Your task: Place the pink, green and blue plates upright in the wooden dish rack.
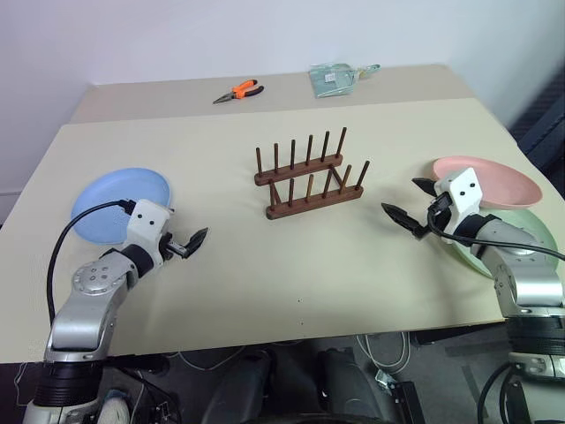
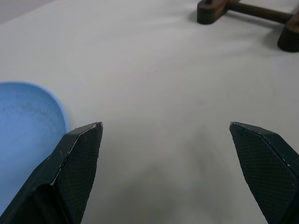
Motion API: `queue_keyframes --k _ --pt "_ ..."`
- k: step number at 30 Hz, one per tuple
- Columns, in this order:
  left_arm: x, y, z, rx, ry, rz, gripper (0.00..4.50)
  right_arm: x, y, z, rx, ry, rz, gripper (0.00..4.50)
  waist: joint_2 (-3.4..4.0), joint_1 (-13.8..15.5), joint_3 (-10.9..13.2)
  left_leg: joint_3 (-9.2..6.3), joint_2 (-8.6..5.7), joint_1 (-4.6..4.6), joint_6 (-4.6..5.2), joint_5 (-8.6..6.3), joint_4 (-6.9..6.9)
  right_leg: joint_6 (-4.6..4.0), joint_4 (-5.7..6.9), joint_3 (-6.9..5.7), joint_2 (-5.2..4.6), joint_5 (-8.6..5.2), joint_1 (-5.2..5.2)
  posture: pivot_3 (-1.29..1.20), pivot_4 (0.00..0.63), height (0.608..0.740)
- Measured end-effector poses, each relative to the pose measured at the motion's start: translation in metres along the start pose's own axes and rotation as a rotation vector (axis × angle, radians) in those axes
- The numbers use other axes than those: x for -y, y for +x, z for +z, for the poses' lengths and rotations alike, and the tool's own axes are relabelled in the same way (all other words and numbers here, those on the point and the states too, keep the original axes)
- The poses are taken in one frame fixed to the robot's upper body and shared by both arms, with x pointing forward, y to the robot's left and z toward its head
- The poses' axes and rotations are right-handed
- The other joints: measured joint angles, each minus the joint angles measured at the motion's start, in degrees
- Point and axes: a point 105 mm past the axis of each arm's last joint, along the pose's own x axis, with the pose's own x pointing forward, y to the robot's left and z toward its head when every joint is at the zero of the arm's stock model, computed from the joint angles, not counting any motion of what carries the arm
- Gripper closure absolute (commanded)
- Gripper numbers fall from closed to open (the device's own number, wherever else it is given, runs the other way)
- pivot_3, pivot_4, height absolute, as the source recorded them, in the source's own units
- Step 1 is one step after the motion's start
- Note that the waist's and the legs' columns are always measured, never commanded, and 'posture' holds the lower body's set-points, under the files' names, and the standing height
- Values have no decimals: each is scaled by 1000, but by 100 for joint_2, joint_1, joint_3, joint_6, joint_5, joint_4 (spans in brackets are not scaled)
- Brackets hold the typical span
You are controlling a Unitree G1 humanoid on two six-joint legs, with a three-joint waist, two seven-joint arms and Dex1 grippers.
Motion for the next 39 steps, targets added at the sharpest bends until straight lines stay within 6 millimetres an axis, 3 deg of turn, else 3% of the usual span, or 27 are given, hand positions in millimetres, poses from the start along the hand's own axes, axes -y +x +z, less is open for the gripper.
queue_keyframes --k 9,15,21,24,27,31,34,39 --pt "6 -3 -2 -13 0 -15 43 -11 9 -1 -3 -7 16 0 0 3 0 0 0 0 -1 0 0 0 0 0 0 0 0 0 150 729" --pt "23 3 -2 -26 18 -107 43 -19 12 2 1 -32 41 0 0 14 0 0 0 0 -1 0 -1 0 0 0 0 0 0 0 150 729" --pt "53 44 7 -19 33 -308 43 -47 13 -4 -6 -11 92 0 0 144 0 2 -1 -1 -1 0 4 -1 -3 -2 -1 0 3 0 150 729" --pt "74 70 14 -5 12 -413 43 -51 12 1 4 -30 86 0 -3 151 1 2 -1 -3 0 -1 6 1 -6 -4 -1 1 3 0 150 729" --pt "86 83 21 11 39 -484 43 -54 10 6 16 -43 78 0 -4 87 1 4 1 -3 8 2 0 3 -6 -1 -1 1 -3 0 150 729" --pt "111 119 39 24 73 -573 43 -55 2 5 11 -40 38 0 -6 196 0 2 1 -4 9 5 11 3 -5 -11 -3 1 7 0 150 729" --pt "126 133 46 38 90 -607 914 -59 -4 7 18 -46 18 0 -8 238 -2 7 1 -4 21 -1 12 9 -14 -7 -3 2 9 0 150 729" --pt "130 137 46 61 98 -630 3387 -59 -10 2 -4 -37 -10 0 -9 244 -2 7 1 -4 20 0 13 11 -9 -6 -2 2 7 0 150 729"
